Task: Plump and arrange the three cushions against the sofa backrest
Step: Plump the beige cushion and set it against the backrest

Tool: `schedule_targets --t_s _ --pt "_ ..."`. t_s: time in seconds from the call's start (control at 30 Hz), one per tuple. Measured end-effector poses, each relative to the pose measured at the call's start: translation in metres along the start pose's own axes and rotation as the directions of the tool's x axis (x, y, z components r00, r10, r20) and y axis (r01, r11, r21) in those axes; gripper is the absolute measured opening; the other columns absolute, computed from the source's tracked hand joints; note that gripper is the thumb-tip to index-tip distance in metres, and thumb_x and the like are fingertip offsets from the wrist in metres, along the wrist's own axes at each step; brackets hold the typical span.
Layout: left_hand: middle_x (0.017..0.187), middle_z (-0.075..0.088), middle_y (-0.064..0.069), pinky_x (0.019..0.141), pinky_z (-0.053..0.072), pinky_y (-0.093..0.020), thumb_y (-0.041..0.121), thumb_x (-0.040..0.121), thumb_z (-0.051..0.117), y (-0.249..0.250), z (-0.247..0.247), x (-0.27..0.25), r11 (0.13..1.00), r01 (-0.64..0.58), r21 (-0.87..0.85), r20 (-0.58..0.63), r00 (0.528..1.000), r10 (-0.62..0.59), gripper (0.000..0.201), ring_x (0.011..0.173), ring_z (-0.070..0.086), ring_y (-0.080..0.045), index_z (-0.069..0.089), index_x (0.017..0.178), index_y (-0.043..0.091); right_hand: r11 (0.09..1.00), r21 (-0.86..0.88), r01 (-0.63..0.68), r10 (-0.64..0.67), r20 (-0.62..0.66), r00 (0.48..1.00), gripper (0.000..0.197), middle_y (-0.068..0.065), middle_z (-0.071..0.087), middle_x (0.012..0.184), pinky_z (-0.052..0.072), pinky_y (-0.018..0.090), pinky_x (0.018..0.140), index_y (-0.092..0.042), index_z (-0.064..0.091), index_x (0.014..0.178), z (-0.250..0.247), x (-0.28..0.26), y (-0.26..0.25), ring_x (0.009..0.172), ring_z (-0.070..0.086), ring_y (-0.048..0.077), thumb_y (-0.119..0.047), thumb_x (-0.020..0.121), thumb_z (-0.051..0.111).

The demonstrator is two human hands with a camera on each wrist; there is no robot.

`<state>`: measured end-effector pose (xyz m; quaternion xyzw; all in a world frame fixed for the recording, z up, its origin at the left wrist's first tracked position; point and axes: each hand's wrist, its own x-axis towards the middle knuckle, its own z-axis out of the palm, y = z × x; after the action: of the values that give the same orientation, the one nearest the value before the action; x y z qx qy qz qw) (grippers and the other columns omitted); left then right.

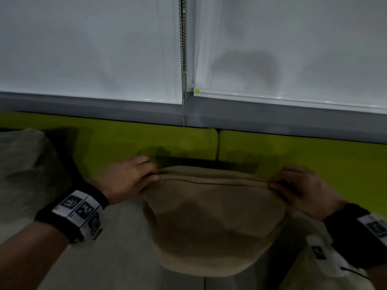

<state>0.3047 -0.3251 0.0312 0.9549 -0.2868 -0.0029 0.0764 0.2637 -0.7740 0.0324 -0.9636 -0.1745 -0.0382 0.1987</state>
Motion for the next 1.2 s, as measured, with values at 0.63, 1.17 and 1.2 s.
schedule_targets --t_s 0.63,1.17,1.2 --pt "0.167 0.016 0.001 0.121 0.016 -0.053 0.053 0.102 0.021 0.112 0.099 0.001 0.98 0.149 -0.131 -0.122 0.979 -0.165 0.063 0.154 0.016 -0.023 0.019 0.159 0.026 0.991 -0.133 0.002 -0.006 -0.031 1.0 0.068 -0.005 0.021 0.171 0.019 0.073 0.117 -0.037 0.025 0.162 0.119 -0.023 -0.085 0.158 0.02 0.025 -0.065 0.101 0.036" --pt "0.125 0.062 -0.021 0.093 0.043 -0.047 0.01 0.105 0.041 0.048 0.131 -0.023 0.329 0.503 -0.799 0.003 0.551 -0.835 0.029 0.112 0.057 -0.039 0.059 0.127 0.002 -0.216 0.94 -0.263 0.764 0.33 0.554 0.026 0.004 0.074 0.125 0.05 0.048 0.107 -0.021 0.07 0.123 0.123 -0.056 -0.008 0.124 0.064 0.029 -0.027 0.107 0.05" --pt "0.125 0.062 -0.024 0.093 0.041 -0.044 0.008 0.105 0.043 0.056 0.131 -0.026 0.269 0.464 -0.844 0.034 0.547 -0.836 0.03 0.113 0.057 -0.042 0.059 0.128 -0.001 -0.194 0.944 -0.266 0.765 0.315 0.562 0.024 0.008 0.074 0.124 0.051 0.049 0.106 -0.018 0.072 0.118 0.126 -0.058 -0.007 0.123 0.065 0.031 -0.018 0.105 0.052"
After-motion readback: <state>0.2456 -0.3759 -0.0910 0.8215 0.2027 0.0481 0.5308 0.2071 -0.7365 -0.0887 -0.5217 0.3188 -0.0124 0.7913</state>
